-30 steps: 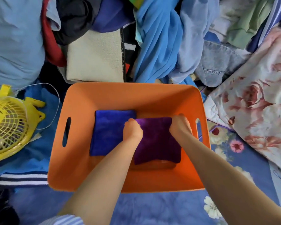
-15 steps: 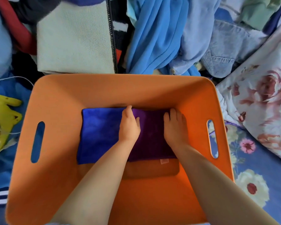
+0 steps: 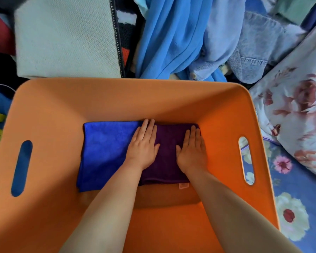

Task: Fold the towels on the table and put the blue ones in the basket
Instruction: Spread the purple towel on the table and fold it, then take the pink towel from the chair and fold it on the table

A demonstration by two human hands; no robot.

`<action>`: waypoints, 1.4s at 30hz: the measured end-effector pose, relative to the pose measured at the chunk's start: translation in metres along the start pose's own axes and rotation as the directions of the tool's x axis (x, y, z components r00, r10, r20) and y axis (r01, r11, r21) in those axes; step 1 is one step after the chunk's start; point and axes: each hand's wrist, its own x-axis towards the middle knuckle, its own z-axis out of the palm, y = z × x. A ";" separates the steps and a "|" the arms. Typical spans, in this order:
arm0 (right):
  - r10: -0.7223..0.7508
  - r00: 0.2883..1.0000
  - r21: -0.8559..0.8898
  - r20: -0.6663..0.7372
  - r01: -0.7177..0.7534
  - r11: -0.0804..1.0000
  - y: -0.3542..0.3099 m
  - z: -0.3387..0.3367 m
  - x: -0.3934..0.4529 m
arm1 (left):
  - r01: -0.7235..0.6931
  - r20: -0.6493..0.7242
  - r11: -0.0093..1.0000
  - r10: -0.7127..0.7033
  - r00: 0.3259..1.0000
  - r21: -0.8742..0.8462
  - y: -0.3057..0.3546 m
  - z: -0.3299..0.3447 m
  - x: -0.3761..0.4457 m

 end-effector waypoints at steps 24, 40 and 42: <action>-0.378 0.909 -0.054 -0.174 0.375 0.926 0.021 -0.294 -0.143 | 0.194 -0.095 0.938 -0.173 0.980 0.287 0.053 -0.345 -0.069; -0.316 0.816 -0.046 -0.483 0.337 0.940 0.113 -0.370 -0.441 | 0.189 -0.286 0.937 -0.103 0.953 0.293 0.200 -0.478 -0.336; -0.284 0.803 -0.028 -0.525 0.316 0.948 0.124 -0.364 -0.479 | 0.131 -0.278 0.937 -0.039 0.960 0.324 0.217 -0.477 -0.365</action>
